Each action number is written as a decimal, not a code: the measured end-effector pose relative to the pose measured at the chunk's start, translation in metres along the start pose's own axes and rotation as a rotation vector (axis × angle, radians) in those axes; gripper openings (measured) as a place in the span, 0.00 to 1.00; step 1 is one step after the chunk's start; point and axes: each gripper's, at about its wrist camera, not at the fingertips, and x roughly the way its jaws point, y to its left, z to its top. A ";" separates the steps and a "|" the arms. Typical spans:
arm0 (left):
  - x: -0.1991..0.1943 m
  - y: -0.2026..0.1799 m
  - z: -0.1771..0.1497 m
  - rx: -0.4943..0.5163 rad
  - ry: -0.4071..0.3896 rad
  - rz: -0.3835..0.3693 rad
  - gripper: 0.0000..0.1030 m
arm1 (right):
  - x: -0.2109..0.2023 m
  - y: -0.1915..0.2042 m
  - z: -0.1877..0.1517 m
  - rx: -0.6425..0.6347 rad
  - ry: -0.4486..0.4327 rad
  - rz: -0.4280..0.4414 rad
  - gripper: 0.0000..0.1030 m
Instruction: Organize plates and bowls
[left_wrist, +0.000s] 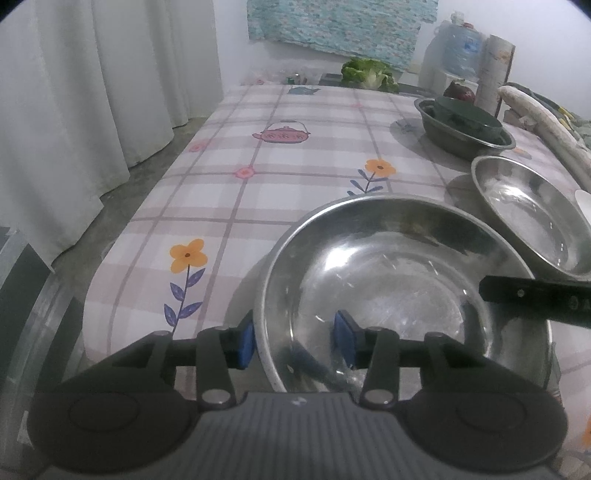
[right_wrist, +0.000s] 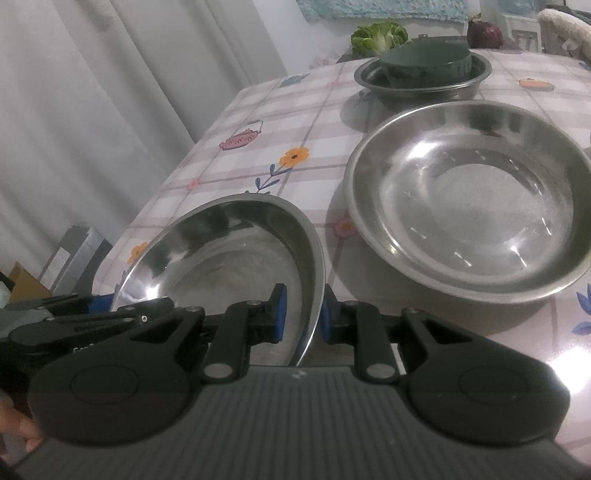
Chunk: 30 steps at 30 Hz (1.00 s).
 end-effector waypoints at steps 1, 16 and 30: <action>-0.001 0.000 0.000 -0.002 -0.001 0.002 0.43 | -0.001 0.000 0.000 -0.002 -0.002 0.001 0.18; -0.015 0.001 0.002 -0.001 -0.033 0.017 0.43 | -0.010 0.007 0.000 -0.025 -0.024 0.015 0.18; -0.025 0.001 0.004 0.003 -0.057 0.021 0.43 | -0.014 0.009 0.002 -0.029 -0.042 0.020 0.18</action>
